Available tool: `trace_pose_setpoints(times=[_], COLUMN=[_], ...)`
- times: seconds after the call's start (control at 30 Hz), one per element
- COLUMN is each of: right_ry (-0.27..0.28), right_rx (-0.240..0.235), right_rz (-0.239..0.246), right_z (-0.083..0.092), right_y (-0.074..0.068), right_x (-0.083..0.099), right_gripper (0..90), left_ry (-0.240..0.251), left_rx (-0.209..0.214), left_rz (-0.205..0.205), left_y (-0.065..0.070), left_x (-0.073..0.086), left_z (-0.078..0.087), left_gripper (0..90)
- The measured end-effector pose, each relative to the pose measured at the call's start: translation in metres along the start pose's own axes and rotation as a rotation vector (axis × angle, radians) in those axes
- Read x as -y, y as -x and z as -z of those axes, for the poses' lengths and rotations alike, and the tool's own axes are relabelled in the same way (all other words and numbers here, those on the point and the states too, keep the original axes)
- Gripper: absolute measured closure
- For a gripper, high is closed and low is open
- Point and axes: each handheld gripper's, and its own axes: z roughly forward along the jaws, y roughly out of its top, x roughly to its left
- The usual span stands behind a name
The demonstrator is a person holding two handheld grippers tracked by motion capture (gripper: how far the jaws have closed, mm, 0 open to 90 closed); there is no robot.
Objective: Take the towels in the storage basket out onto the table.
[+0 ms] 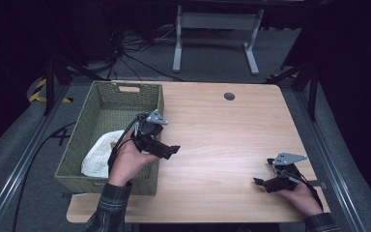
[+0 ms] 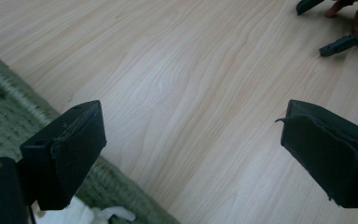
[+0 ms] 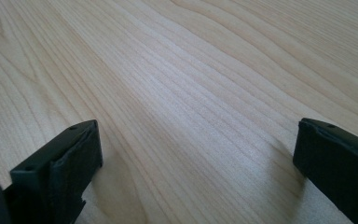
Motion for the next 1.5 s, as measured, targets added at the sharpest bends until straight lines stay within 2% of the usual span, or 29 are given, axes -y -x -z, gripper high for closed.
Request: trace_pose_setpoints(times=[0.17,0.2,0.47,0.57,0.63,0.67,0.73,0.8,0.83,0.87,0.97,1.07,1.2,1.27,1.3,1.5], right_ry=[0.000,0.000,0.000,0.000,0.000,0.000,0.000,0.000,0.000,0.000,0.000,0.000,0.000,0.000,0.000,0.000], right_rx=[0.000,0.000,0.000,0.000,0.000,0.000,0.000,0.000,0.000,0.000,0.000,0.000,0.000,0.000,0.000,0.000], right_rz=[0.000,0.000,0.000,0.000,0.000,0.000,0.000,0.000,0.000,0.000,0.000,0.000,0.000,0.000,0.000,0.000], right_z=[0.000,0.000,0.000,0.000,0.000,0.000,0.000,0.000,0.000,0.000,0.000,0.000,0.000,0.000,0.000,0.000], right_y=[0.000,0.000,0.000,0.000,0.000,0.000,0.000,0.000,0.000,0.000,0.000,0.000,0.000,0.000,0.000,0.000], right_x=[0.000,0.000,0.000,0.000,0.000,0.000,0.000,0.000,0.000,0.000,0.000,0.000,0.000,0.000,0.000,0.000], right_gripper=[1.4,1.4,1.4,1.4,1.4,1.4,1.4,1.4,1.4,1.4,1.4,1.4,1.4,1.4,1.4,1.4], left_ry=[0.006,-0.009,0.004,-0.005,-0.007,-0.011,-0.012,-0.028,-0.018,-0.026,-0.047,-0.058,-0.075,-0.090,-0.099,-0.161], left_rx=[-0.031,-0.033,-0.073,-0.081,-0.095,-0.113,-0.120,-0.134,-0.139,-0.150,-0.162,-0.181,-0.184,-0.198,-0.201,-0.212], left_rz=[0.022,0.022,0.061,0.066,0.076,0.068,0.081,0.077,0.092,0.077,0.088,0.118,0.135,0.132,0.149,0.179], left_y=[-0.008,-0.009,-0.025,-0.029,-0.032,-0.034,-0.037,-0.041,-0.041,-0.044,-0.048,-0.054,-0.063,-0.068,-0.070,-0.082], left_x=[0.006,0.007,0.021,0.025,0.028,0.030,0.032,0.035,0.037,0.038,0.043,0.049,0.056,0.060,0.062,0.075], left_z=[0.008,0.010,0.021,0.024,0.027,0.029,0.031,0.033,0.033,0.033,0.033,0.030,0.028,0.027,0.026,0.014], left_gripper=[6.9,6.9,7.7,7.8,7.7,7.7,7.7,7.7,7.7,7.7,7.7,7.7,7.7,7.7,7.7,7.7])
